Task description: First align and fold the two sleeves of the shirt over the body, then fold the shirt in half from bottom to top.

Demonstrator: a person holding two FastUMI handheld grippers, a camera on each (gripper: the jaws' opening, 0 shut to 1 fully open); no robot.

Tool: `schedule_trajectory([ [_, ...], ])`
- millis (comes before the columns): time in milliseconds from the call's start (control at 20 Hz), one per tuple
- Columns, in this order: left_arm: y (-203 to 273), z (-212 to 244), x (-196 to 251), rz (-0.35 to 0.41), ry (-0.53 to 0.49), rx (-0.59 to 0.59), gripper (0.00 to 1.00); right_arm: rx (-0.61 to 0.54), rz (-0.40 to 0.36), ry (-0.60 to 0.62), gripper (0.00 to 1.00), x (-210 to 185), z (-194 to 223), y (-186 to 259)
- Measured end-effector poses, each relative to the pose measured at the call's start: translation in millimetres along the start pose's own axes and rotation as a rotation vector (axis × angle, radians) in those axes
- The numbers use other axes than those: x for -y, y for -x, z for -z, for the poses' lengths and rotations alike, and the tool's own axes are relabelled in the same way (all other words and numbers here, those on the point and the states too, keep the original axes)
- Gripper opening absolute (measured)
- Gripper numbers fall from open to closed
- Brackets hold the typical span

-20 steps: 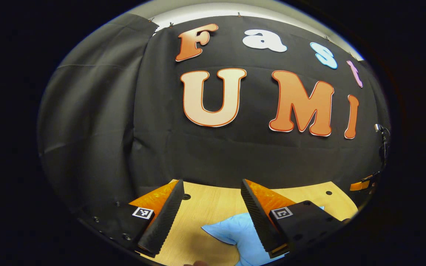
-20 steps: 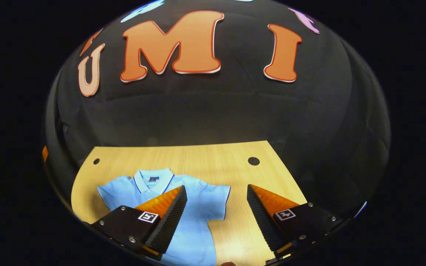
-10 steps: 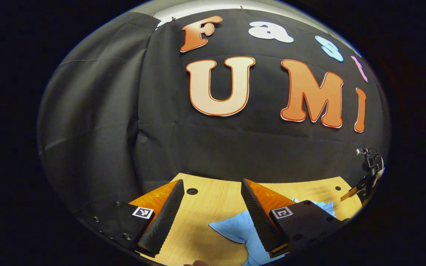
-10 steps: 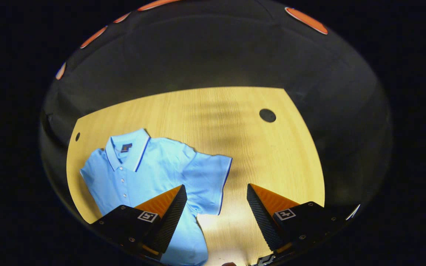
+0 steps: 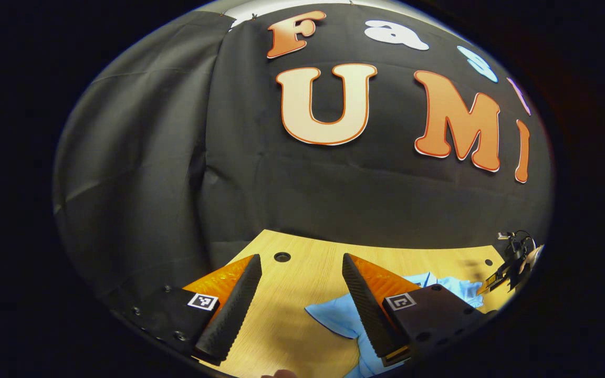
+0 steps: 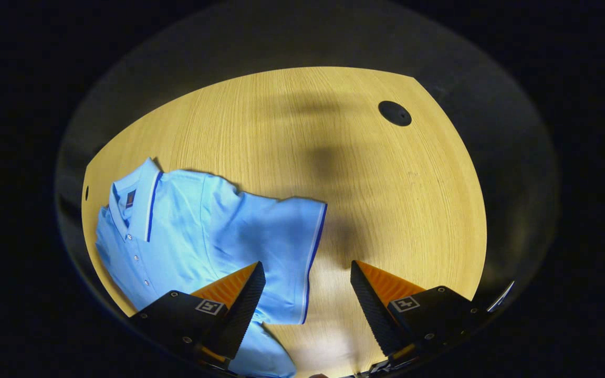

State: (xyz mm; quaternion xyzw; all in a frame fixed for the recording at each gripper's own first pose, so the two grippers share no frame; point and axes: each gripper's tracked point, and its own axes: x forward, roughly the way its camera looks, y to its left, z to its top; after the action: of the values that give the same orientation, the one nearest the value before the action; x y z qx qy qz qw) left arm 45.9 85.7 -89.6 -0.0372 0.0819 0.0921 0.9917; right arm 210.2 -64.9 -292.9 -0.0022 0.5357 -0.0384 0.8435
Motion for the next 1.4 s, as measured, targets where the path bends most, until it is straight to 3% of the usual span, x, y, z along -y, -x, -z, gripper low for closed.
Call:
schedule_trajectory([
  [350, 1.8, 10.3, -3.4, -0.014, 0.000, -0.023, 1.00, -0.035, -0.010, -0.041, 0.98, -1.0, 0.9, -9.1],
  [500, 2.2, 10.5, -1.7, -0.010, 0.004, -0.031, 1.00, -0.029, -0.010, -0.038, 0.91, -4.8, 2.6, -10.4],
  [650, 3.1, 10.4, -2.4, -0.006, -0.005, -0.029, 1.00, -0.018, -0.013, -0.034, 0.67, -8.9, 1.8, -11.8],
  [700, 3.6, 9.4, -2.8, -0.008, -0.013, -0.026, 1.00, -0.012, -0.013, -0.040, 0.53, -10.8, 1.1, -12.0],
  [750, 3.7, 9.6, -2.4, -0.008, -0.019, -0.022, 1.00, -0.010, -0.018, -0.049, 0.32, -11.0, 0.2, -9.7],
  [800, 4.8, 8.3, -1.9, -0.007, -0.020, -0.020, 1.00, -0.010, -0.014, -0.058, 0.22, -10.9, -0.4, -8.1],
  [850, 5.1, 8.8, -1.6, -0.004, -0.019, -0.017, 0.99, -0.002, -0.010, -0.046, 0.05, -7.6, -1.9, -6.7],
  [1150, 4.6, 9.7, -3.7, -0.013, -0.023, -0.006, 1.00, 0.069, 0.026, 0.042, 0.01, -22.1, -3.0, 20.3],
  [1400, 4.8, 6.9, -4.4, -0.011, -0.017, 0.011, 1.00, 0.141, -0.020, 0.079, 0.01, -48.6, -5.9, 70.2],
])
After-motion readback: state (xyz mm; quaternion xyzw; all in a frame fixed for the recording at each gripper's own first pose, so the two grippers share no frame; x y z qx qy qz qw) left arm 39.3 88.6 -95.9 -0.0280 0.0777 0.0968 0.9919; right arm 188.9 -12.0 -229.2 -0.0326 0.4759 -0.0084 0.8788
